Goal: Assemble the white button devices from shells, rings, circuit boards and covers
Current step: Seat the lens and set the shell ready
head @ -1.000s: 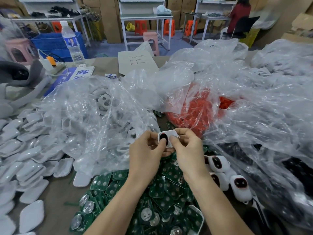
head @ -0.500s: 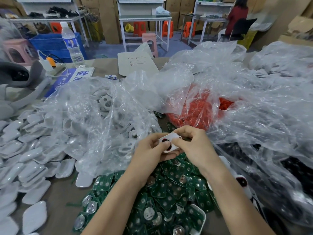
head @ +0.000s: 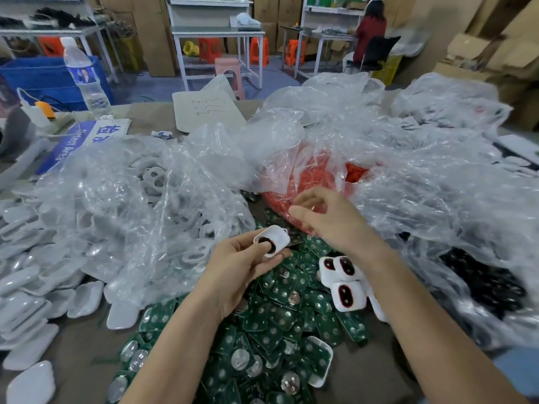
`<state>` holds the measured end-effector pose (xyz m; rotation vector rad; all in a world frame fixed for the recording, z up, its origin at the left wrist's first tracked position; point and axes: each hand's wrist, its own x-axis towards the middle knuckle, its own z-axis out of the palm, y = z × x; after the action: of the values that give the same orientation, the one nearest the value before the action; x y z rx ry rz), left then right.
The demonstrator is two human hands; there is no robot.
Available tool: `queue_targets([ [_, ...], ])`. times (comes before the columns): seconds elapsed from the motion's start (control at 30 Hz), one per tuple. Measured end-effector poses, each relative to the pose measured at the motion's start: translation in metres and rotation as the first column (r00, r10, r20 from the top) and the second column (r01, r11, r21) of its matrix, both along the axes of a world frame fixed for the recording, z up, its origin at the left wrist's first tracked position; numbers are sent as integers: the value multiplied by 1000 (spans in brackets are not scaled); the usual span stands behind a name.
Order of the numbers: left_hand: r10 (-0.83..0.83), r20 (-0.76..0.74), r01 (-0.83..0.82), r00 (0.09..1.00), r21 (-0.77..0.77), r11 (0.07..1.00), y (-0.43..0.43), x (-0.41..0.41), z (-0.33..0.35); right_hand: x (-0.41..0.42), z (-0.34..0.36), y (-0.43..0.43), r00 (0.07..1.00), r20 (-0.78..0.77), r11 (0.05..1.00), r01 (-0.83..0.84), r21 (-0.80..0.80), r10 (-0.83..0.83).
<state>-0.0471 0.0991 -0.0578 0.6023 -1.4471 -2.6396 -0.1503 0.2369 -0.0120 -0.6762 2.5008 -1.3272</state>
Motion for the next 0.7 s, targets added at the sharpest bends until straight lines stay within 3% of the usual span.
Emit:
queue_targets([
  [0.2,2,26,-3,1000,27,1000,-1,1,3,-53,58,12,974,-207,995,100,11,-95],
  [0.33,25,49,-29,998,73,997,-1,1,6,-84,61,-57,922,-332,955,-104,277,197],
  [0.43,36,47,-40,998,93,995,0,0,7,-104,35,-109,873,-260,810,-220,544,412],
  [0.5,39,50,-43,998,89,995,0,0,6,-113,16,-132,856,-244,708,-183,683,456],
  [0.7,30,57,-35,998,102,994,-2,0,7,-123,-6,-161,767,-397,664,-50,746,504],
])
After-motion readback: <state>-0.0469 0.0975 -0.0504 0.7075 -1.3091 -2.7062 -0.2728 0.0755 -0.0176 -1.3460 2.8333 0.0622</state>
